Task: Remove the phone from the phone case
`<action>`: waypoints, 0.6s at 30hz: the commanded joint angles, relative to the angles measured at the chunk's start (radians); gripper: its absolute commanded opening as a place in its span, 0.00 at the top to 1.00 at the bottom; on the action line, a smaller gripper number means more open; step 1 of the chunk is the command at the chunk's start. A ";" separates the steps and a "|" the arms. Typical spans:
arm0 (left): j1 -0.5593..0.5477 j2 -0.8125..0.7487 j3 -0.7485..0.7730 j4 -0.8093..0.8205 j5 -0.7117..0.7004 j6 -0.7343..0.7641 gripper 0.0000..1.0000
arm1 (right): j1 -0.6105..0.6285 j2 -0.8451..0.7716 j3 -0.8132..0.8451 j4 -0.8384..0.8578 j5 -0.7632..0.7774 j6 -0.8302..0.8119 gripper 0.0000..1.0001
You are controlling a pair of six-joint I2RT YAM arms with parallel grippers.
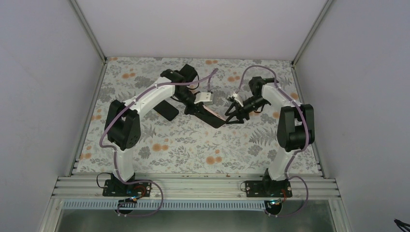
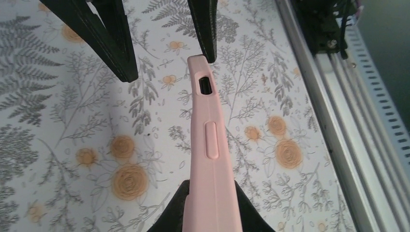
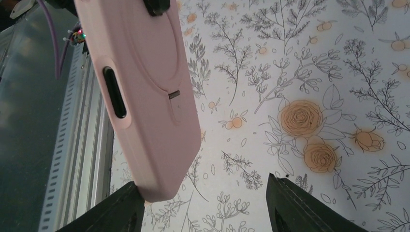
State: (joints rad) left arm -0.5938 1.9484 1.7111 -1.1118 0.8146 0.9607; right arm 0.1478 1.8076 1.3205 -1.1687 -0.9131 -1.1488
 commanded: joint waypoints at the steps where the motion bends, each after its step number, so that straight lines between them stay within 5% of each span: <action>1: -0.090 -0.082 0.044 -0.207 0.204 0.101 0.98 | -0.067 0.098 0.146 0.090 0.114 -0.052 0.36; 13: -0.095 -0.086 0.065 -0.245 0.251 0.120 0.98 | -0.097 0.130 0.158 0.329 0.259 0.024 0.38; 18: -0.085 -0.055 0.076 -0.243 0.214 0.124 0.98 | -0.097 0.094 0.169 0.235 0.227 -0.009 0.36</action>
State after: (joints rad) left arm -0.7067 1.8984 1.7573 -1.3350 0.9596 1.0439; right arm 0.0395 1.9514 1.4879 -0.9279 -0.6796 -1.1500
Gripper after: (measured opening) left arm 0.127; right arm 0.632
